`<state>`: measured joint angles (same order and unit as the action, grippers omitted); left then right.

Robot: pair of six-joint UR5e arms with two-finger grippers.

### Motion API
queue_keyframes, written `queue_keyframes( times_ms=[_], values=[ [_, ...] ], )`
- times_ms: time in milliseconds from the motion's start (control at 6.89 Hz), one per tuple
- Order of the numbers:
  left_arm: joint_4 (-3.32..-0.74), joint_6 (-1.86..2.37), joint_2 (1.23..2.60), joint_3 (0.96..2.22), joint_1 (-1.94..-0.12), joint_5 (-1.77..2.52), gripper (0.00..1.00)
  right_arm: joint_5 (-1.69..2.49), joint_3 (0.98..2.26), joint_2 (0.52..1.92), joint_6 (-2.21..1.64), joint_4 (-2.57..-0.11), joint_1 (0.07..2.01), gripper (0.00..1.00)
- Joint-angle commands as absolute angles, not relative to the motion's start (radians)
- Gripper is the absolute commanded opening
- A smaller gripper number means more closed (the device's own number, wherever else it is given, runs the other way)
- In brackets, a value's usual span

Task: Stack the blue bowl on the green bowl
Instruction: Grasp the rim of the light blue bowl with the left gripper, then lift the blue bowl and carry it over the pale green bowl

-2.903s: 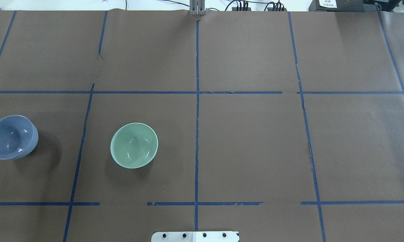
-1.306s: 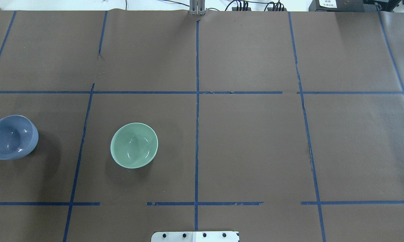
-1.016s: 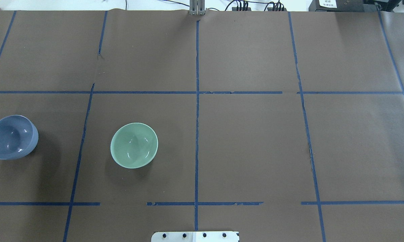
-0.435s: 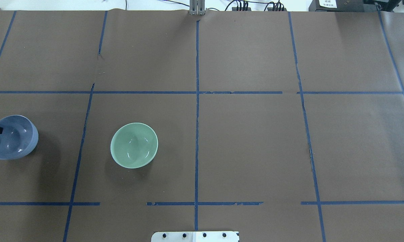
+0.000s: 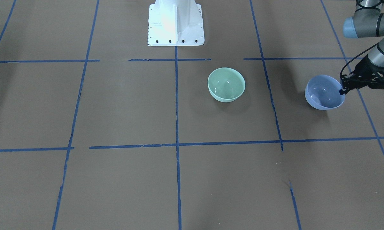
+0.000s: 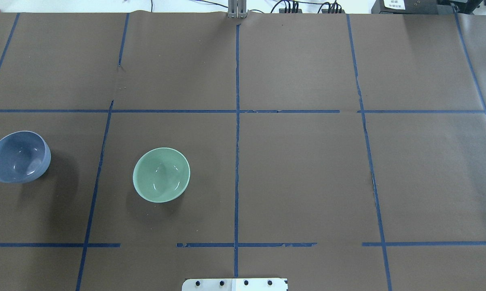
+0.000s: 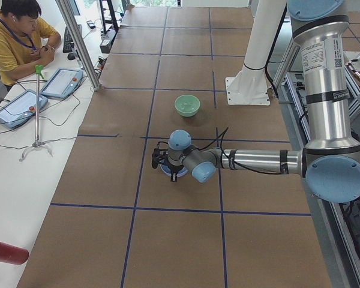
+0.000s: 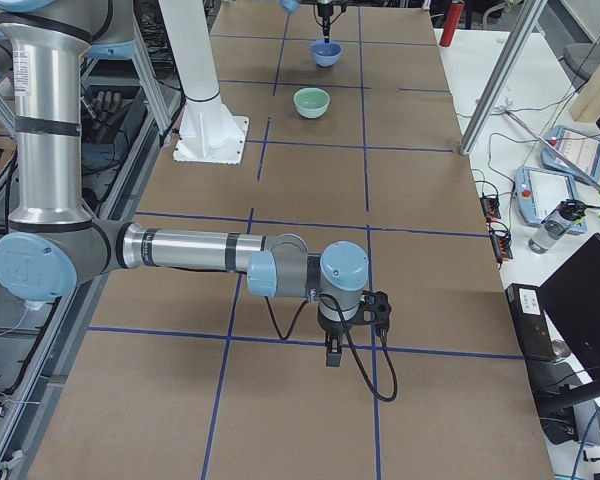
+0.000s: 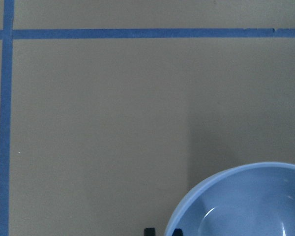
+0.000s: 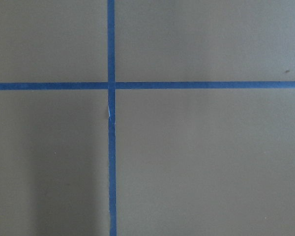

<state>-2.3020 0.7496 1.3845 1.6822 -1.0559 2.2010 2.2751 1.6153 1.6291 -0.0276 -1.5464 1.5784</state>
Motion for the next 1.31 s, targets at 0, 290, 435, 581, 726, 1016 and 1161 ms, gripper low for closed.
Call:
queue_keyframes(
  times_ms=[0, 290, 435, 581, 726, 1016, 1161],
  values=[
    [-2.217, 0.762, 1.388, 1.800, -1.061, 2.201, 0.00, 2.276, 1.615, 1.629, -0.028, -1.546, 1.578, 1.00],
    [-1.992, 0.869, 1.432, 1.998, -1.054, 2.200, 0.00, 2.276, 1.615, 1.629, -0.028, -1.546, 1.578, 1.00],
    [-1.933, 0.990, 1.512, 2.029, -1.039, 2.198, 0.00, 2.275, 1.615, 1.629, -0.028, -1.546, 1.578, 1.00],
    [-1.927, 1.111, 1.569, 2.042, -0.964, 2.198, 0.00, 2.275, 1.615, 1.629, -0.028, -1.548, 1.578, 1.00],
    [-1.925, 1.218, 1.625, 2.045, -0.892, 2.191, 0.00, 2.276, 1.615, 1.629, -0.028, -1.546, 1.578, 1.00],
    [-1.925, 1.333, 1.670, 2.045, -0.783, 2.085, 0.00, 2.275, 1.615, 1.629, -0.028, -1.546, 1.578, 1.00],
    [-1.898, 1.366, 1.699, 2.045, -0.737, 2.047, 0.00, 2.276, 1.615, 1.629, -0.028, -1.548, 1.578, 1.00]
  ],
)
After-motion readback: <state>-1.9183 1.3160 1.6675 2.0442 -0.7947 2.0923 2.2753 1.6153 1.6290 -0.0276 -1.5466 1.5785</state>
